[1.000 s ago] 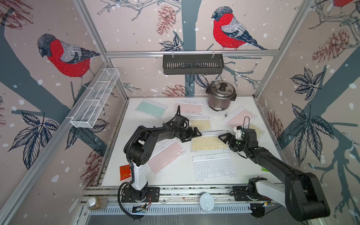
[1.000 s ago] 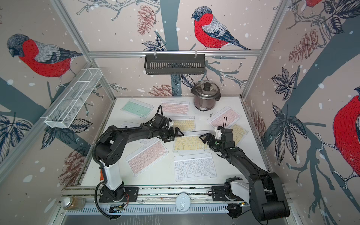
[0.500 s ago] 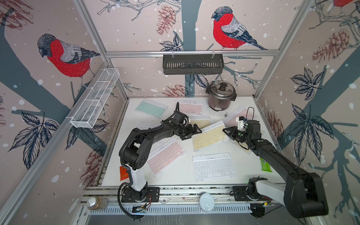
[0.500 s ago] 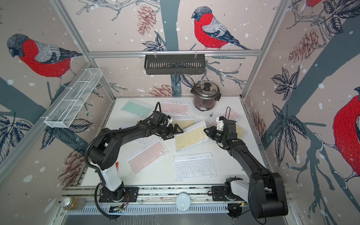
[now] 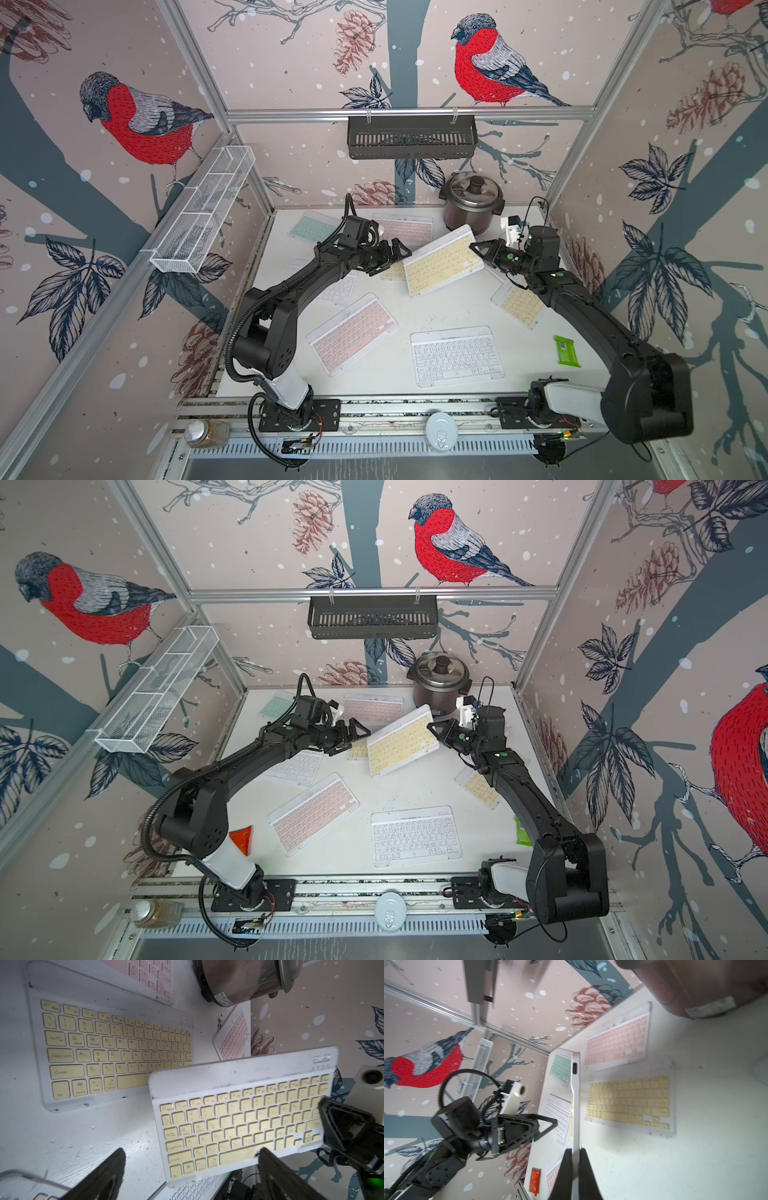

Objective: Stack the numeric keypads
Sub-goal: Pick up the numeric keypad from the center of the board, then place the numeric keypad at the numeric keypad.

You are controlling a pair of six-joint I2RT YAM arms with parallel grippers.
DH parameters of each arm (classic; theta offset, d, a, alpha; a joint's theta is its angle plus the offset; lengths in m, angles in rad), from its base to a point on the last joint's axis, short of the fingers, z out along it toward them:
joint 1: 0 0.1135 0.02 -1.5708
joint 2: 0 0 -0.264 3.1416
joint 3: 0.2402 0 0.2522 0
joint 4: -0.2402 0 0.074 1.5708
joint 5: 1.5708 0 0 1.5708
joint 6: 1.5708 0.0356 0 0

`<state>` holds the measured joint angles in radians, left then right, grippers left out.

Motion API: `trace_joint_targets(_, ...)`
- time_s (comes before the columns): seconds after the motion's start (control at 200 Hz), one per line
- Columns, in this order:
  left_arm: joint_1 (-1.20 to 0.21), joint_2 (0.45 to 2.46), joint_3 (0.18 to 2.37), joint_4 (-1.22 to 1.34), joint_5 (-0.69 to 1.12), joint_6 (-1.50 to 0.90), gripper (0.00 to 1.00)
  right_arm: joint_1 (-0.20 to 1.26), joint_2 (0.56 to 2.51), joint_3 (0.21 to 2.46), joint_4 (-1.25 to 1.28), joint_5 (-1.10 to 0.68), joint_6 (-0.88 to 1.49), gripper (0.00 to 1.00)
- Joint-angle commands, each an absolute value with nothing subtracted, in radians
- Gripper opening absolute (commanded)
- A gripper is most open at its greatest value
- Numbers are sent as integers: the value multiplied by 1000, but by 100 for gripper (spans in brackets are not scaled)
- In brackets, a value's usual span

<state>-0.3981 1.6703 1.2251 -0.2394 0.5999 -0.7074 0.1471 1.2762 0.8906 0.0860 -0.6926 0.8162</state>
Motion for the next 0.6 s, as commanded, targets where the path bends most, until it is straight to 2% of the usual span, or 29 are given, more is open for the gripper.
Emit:
trace_joint_targets(0.0, -379, 1677, 1241, -265, 589, -684, 99, 164, 1315, 932, 219, -725, 891, 1)
trace_joint_targets(0.27, -284, 1727, 1246, -185, 585, -722, 99, 236, 1523, 862, 629, -672, 1079, 0)
trace_joint_targets(0.596, -263, 1843, 1273, -180, 563, -705, 98, 253, 1706, 739, 1060, -615, 1258, 0)
